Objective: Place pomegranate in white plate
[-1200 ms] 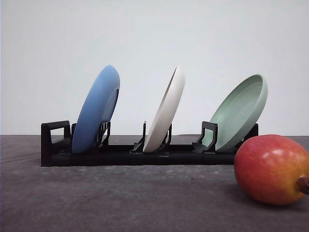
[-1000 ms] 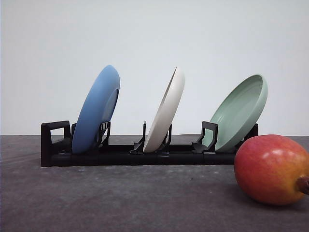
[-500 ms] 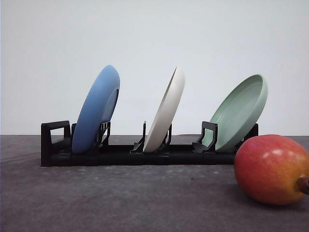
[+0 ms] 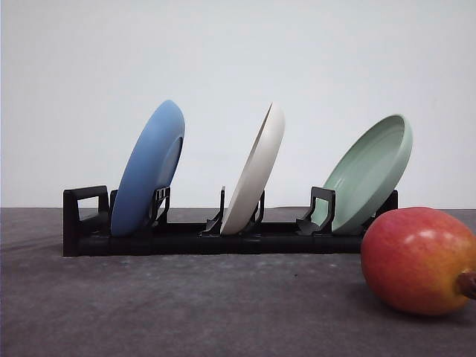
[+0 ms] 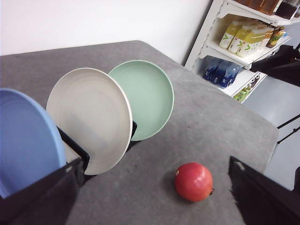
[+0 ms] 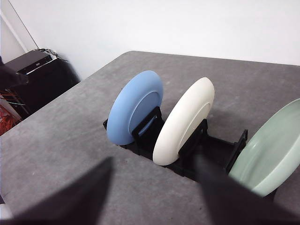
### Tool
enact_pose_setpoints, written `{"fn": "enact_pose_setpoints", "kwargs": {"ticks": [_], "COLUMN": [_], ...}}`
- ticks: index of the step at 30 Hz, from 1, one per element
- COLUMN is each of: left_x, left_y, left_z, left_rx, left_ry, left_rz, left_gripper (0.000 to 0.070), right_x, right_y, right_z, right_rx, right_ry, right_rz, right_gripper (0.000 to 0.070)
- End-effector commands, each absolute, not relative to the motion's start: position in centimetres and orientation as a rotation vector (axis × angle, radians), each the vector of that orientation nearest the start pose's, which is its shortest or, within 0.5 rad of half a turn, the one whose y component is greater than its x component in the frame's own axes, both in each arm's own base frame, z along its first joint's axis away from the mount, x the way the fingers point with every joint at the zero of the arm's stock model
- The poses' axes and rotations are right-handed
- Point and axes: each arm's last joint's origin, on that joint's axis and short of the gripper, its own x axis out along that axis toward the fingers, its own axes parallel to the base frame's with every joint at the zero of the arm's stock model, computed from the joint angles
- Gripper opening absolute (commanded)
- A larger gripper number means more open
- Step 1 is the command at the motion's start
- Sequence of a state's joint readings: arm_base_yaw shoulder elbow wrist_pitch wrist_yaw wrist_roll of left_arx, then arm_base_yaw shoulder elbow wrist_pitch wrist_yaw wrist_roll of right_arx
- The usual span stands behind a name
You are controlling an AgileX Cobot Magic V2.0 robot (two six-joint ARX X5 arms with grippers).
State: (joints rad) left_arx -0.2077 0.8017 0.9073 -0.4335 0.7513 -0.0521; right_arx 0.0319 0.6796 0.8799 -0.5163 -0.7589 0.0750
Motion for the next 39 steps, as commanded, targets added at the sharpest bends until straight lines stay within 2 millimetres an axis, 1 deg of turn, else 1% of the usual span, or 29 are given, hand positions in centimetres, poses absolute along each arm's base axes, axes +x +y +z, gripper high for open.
{"fn": "enact_pose_setpoints", "kwargs": {"ticks": [1,2,3,9,15,19,26,29,32,35,39], "left_x": [15.3,15.4,15.5,16.6,18.8,20.6,24.3,26.0,27.7,29.0,30.2], "left_y": [-5.3,-5.4,-5.5,-6.4,-9.1,-11.9,-18.2,-20.8,-23.1,-25.0,-26.5], "left_z": [35.5,35.4,35.3,34.6,33.1,32.6,32.5,32.6,32.5,31.9,30.6], "left_rx": [-0.126,-0.127,-0.129,-0.138,-0.118,-0.078,0.069,0.120,0.142,0.151,0.154], "left_ry": [0.338,0.344,0.350,0.406,0.533,0.618,0.744,0.764,0.757,0.758,0.757], "left_rz": [-0.950,-0.953,-0.956,-0.976,-0.929,-0.929,-0.811,-0.783,-0.771,-0.780,-0.789], "left_gripper": [0.0643,0.0643,0.0643,0.0637,0.0636,0.0634,0.0631,0.0630,0.0631,0.0630,0.0630], "right_x": [12.6,12.6,12.6,12.6,12.6,12.6,12.6,12.6,12.6,12.6,12.6], "right_y": [2.4,2.4,2.4,2.4,2.5,2.5,2.5,2.5,2.5,2.5,2.5], "right_z": [35.5,35.5,35.4,35.3,35.3,35.3,35.3,35.3,35.3,35.3,35.3], "right_rx": [0.173,0.174,0.175,0.185,0.190,0.211,0.232,0.239,0.239,0.239,0.239], "right_ry": [0.313,0.316,0.320,0.336,0.338,0.347,0.356,0.359,0.358,0.358,0.359], "right_rz": [0.777,0.777,0.777,0.775,0.779,0.776,0.772,0.771,0.771,0.771,0.771], "right_gripper": [0.0574,0.0599,0.0604,0.0606,0.0606,0.0606,0.0606,0.0606,0.0606,0.0606,0.0606]}}
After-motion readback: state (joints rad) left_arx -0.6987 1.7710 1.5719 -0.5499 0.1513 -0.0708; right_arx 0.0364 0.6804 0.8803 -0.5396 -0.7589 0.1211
